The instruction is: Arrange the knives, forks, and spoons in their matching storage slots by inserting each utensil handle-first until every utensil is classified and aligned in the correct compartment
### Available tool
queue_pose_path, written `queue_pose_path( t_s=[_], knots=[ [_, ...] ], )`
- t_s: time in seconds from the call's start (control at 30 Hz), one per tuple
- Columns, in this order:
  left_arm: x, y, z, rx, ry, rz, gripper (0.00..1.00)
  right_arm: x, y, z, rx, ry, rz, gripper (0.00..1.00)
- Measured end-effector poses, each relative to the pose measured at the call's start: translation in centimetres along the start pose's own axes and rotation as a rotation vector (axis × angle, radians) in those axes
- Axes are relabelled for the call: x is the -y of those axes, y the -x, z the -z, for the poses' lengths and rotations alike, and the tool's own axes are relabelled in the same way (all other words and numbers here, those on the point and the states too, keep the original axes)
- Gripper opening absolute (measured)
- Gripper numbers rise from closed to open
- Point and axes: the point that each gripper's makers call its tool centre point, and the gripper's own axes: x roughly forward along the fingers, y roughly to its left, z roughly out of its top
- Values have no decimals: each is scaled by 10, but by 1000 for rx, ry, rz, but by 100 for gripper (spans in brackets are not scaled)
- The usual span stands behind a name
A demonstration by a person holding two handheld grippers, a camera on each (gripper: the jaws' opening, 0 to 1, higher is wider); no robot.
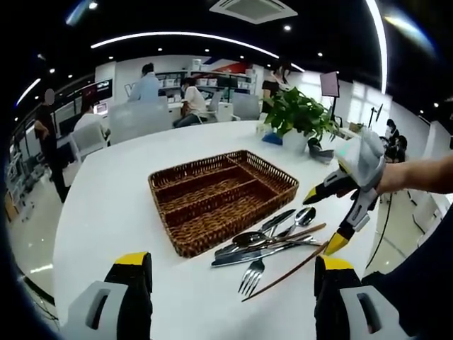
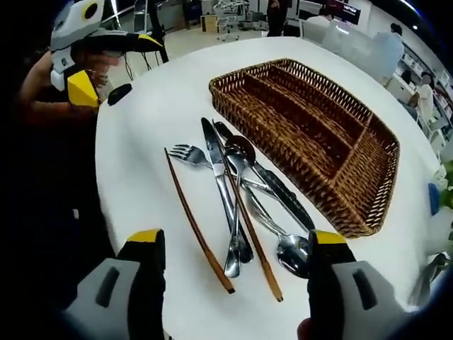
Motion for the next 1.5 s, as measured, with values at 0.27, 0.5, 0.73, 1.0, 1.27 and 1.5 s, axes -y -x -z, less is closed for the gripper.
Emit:
queue_pose_path(
  t_s=[0.27,0.5,0.73,1.0,1.27,1.5],
  knots=[
    [2,-1,2,-3,-1,7,100,2,-6,0,5,24,-12,78],
    [4,-3,3,13,-10,17,98,6,-5,-1,33,40,-23,73],
    [13,-6,3,26,4,58,94,7,-9,1,51,74,-55,63],
    [17,-7,8,18,28,69,91,7,-20,0,56,133,-75,46],
    [18,-7,12,17,43,78,95,13,-27,-6,52,181,-102,26],
    [21,-9,11,22,52,94,99,14,-31,-10,25,218,-119,15]
  ],
)
